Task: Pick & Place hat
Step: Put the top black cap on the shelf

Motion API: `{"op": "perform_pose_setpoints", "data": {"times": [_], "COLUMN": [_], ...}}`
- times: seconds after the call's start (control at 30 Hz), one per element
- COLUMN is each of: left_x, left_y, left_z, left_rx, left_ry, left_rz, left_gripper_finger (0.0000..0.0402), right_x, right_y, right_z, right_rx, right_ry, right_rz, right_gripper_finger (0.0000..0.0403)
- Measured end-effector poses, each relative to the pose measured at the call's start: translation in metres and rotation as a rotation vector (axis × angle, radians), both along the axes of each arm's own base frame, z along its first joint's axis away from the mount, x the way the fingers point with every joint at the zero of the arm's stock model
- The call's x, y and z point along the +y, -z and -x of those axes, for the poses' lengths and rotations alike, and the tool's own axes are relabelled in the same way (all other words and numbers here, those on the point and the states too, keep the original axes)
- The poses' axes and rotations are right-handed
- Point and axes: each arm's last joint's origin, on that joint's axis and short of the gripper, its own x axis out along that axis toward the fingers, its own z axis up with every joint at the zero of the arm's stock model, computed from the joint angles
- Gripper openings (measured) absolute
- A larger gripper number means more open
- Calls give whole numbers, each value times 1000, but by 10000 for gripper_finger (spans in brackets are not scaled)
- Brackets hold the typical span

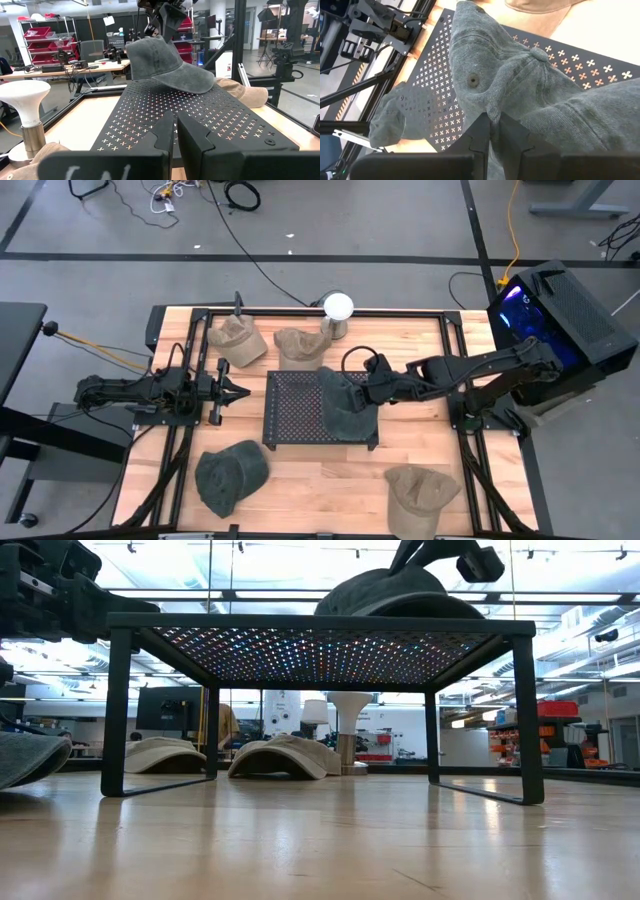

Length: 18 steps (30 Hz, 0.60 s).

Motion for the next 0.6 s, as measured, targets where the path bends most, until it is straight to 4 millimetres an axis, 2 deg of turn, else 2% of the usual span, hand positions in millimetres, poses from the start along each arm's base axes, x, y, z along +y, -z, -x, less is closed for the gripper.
{"op": "perform_pose_setpoints", "data": {"times": [0.6], "left_x": [0], "left_y": [0], "left_z": [0], "left_rx": [0], "left_ry": [0], "left_rz": [0], "left_gripper_finger": [30], "right_x": [0], "right_y": [0], "right_z": [0], "right_rx": [7], "right_ry": [-43], "right_rz": [9], "right_gripper_finger": [31]}}
